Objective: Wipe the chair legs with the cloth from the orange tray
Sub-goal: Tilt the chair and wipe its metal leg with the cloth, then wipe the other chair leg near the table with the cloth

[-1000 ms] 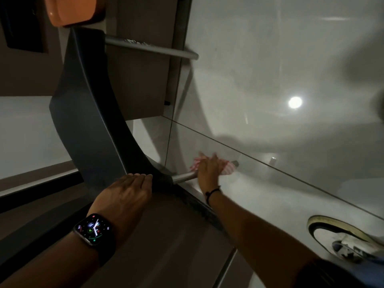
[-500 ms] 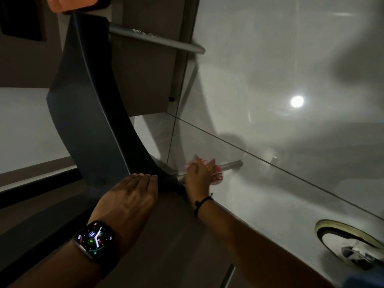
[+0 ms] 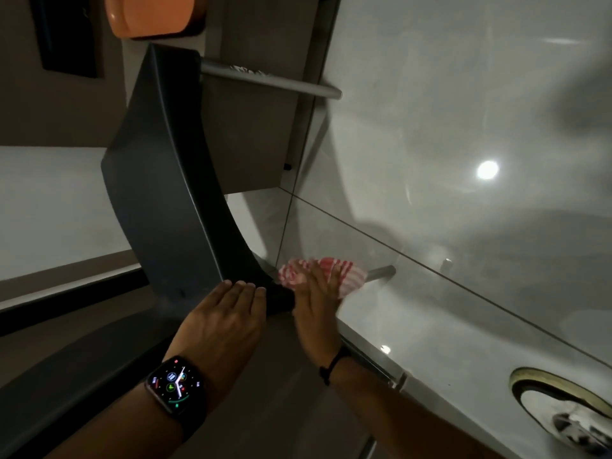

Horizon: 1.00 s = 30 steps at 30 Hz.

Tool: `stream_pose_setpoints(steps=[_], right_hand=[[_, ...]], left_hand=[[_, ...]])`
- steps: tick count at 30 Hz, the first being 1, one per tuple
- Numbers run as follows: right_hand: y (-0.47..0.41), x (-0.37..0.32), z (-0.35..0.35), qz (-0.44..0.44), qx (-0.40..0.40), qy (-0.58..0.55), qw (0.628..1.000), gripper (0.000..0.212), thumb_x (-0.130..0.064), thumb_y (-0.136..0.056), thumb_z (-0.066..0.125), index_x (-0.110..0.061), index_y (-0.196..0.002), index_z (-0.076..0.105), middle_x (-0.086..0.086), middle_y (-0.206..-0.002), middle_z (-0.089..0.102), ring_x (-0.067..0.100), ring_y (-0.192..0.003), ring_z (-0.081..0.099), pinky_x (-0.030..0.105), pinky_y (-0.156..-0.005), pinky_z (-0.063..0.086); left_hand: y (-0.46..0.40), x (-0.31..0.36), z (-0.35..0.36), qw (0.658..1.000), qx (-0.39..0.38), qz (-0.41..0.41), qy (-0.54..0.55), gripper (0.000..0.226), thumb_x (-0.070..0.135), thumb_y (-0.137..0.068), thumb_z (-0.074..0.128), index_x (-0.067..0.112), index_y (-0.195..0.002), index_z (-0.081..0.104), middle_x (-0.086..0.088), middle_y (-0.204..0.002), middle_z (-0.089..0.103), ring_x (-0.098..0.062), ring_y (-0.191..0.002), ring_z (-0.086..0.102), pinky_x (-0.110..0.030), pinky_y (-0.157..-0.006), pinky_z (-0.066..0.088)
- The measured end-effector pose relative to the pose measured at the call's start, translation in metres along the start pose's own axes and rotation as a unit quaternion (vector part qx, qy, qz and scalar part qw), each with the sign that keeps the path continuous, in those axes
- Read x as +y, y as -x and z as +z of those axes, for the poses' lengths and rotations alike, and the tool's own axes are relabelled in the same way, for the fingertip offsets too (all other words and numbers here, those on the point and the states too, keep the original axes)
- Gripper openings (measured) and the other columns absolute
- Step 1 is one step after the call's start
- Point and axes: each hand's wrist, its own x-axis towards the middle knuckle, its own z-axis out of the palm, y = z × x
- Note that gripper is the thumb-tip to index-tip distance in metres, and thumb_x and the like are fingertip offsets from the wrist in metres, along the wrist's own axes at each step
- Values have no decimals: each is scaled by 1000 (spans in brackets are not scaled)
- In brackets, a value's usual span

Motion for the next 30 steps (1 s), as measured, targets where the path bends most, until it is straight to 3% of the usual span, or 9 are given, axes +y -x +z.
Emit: stream_pose_setpoints(steps=[3,6,9,12,16,21,23,26,30], right_hand=[[-36,45,-37,22,35,59,997,43,-35,-114,37,-30,-153,55,7,-172,44,32,-170,15,64,-138,3],[-67,71,-61,123,40,43,991,39,-20,-116,40,-6,-145,62,18,-168,49,38,-166,28,61,-137,16],[-42,55,-44,10,86,-3,996,35,-27,-115,41,-43,-139,61,-10,-155,61,19,-151,54,46,-132,38],[-10,44,-10,-141,63,11,988,36,-47,-117,31,-63,-145,46,-40,-156,47,-7,-155,39,21,-134,26],[-49,85,-30,-140,71,96,983,35,-25,-115,48,-33,-145,62,-1,-158,59,15,-156,48,41,-137,28],[-70,80,-62,130,125,-36,983,36,-17,-115,46,3,-139,64,32,-135,67,40,-126,67,54,-110,57],[-45,42,-56,111,92,-100,984,31,-15,-115,47,1,-135,64,34,-130,67,32,-110,67,41,-89,62],[0,-2,-59,103,-11,-144,984,40,0,-115,41,-10,-124,78,4,-125,83,7,-109,78,23,-96,61],[1,-99,-96,82,34,-190,978,59,-21,-120,26,6,-119,78,10,-116,85,28,-113,81,56,-116,55]], left_hand=[[-11,-3,3,998,-47,-29,-21,84,44,-92,-7,-6,-154,20,-34,-159,18,-45,-147,28,-55,-122,24],[-14,1,10,997,-51,-51,-21,86,46,-85,-29,-2,-154,-13,-28,-162,-18,-40,-153,-8,-52,-125,-2],[-17,5,16,997,-54,-60,-12,82,47,-89,-25,-2,-155,-13,-27,-163,-18,-39,-153,-12,-51,-125,-4],[-22,6,20,997,-51,-53,-2,90,46,-81,-32,-2,-154,-14,-27,-163,-18,-39,-153,-13,-50,-125,-4],[-32,8,30,996,-39,-70,27,82,48,-91,-25,-3,-154,-13,-28,-164,-17,-39,-153,-14,-50,-125,-3],[-40,12,34,992,-32,-94,77,90,60,-90,-17,-4,-153,-15,-27,-164,-16,-39,-153,-13,-51,-126,0],[-44,5,23,990,-15,-98,105,97,64,-84,-26,-3,-153,-16,-25,-163,-18,-37,-153,-15,-50,-126,-2],[-58,3,13,981,6,-110,157,94,66,-88,-17,0,-155,-13,-21,-165,-18,-32,-154,-16,-47,-125,-6],[-78,-60,-48,952,125,-158,232,85,65,-98,2,5,-159,-1,-16,-168,-4,-28,-155,-8,-45,-126,1]])
